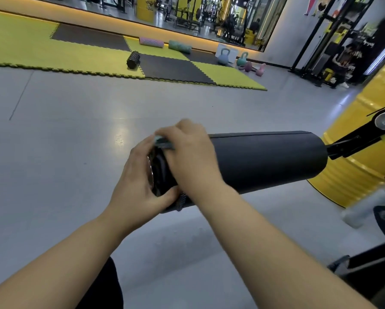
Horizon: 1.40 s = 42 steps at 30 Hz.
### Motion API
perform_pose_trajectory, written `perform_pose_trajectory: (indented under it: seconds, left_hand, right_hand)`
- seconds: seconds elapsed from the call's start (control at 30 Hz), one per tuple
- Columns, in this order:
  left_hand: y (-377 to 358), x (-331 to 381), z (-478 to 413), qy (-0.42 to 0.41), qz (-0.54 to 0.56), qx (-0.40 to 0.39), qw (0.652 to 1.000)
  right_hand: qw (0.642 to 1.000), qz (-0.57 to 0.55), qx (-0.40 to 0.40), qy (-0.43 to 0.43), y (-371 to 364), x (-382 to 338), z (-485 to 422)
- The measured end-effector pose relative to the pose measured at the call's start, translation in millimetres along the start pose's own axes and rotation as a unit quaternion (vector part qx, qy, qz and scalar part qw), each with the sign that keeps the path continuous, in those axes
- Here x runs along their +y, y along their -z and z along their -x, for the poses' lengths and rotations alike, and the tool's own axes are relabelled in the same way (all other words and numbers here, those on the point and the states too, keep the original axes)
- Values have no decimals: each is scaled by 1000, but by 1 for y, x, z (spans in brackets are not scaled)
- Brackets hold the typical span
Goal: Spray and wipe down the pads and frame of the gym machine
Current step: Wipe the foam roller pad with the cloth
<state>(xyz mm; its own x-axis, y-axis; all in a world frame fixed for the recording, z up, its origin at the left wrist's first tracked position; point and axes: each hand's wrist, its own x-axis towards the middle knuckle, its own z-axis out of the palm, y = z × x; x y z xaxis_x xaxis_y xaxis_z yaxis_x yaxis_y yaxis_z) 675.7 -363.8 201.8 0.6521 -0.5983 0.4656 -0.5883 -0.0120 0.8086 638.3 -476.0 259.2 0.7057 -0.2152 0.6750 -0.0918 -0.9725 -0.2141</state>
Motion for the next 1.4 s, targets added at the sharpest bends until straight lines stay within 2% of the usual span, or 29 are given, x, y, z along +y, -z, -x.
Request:
perform_pose_trajectory:
  seconds: [0.07, 0.1, 0.27, 0.4, 0.47, 0.57, 0.63, 0.7, 0.77, 0.83, 0.93, 1.0, 1.07, 1.17, 1.23, 1.3, 1.4]
  left_hand:
    - [0, -1, 3, 14, 9, 12, 1000]
    - [1, -3, 4, 19, 4, 15, 1000]
    - [9, -6, 1, 53, -7, 15, 998]
    - [15, -1, -6, 104, 25, 17, 994]
    - [17, -2, -13, 136, -4, -8, 991]
    - [15, 2, -24, 160, -42, -78, 983]
    - [18, -1, -30, 163, -23, -103, 981]
    - [21, -5, -32, 177, 12, -123, 976]
    - [23, -4, -33, 194, 68, -135, 969]
    - [22, -1, -34, 196, 129, -145, 961]
    - [22, -5, -37, 198, 135, -133, 962]
    - [22, -7, -38, 202, 124, -123, 964]
    - [21, -7, -38, 183, 114, -120, 969]
    - [19, -9, -34, 140, 112, -109, 978]
    - [19, -11, -32, 121, 96, -105, 982]
    - [19, -15, -32, 123, 58, -101, 986]
    - [20, -17, -33, 137, 14, -101, 985]
  right_hand:
    - [999, -27, 2, 42, 2, 5, 5]
    - [999, -21, 0, 34, 6, 22, 6]
    - [984, 123, 27, -125, 47, 136, 11]
    - [957, 158, 53, -237, 64, 157, 16]
    - [964, 138, 60, -220, 48, 126, 6]
    - [990, 90, 55, -98, 15, 55, -4]
    - [998, 38, 45, -29, 1, 16, 1]
    - [999, 6, 24, 21, 5, 11, 7]
    - [1000, 7, 2, 10, 18, 38, 8]
    - [997, 60, 10, -46, 32, 76, 7]
    - [978, 126, 10, -165, 50, 115, 6]
    - [973, 125, 12, -193, 45, 106, 3]
    - [986, 105, 10, -130, 26, 63, -2]
    - [999, 37, 29, 26, -4, -4, -3]
    - [997, -8, 1, 78, -6, -9, -2]
    - [997, -28, -20, 63, 3, 15, -4]
    - [998, 25, -39, -36, 22, 66, -9]
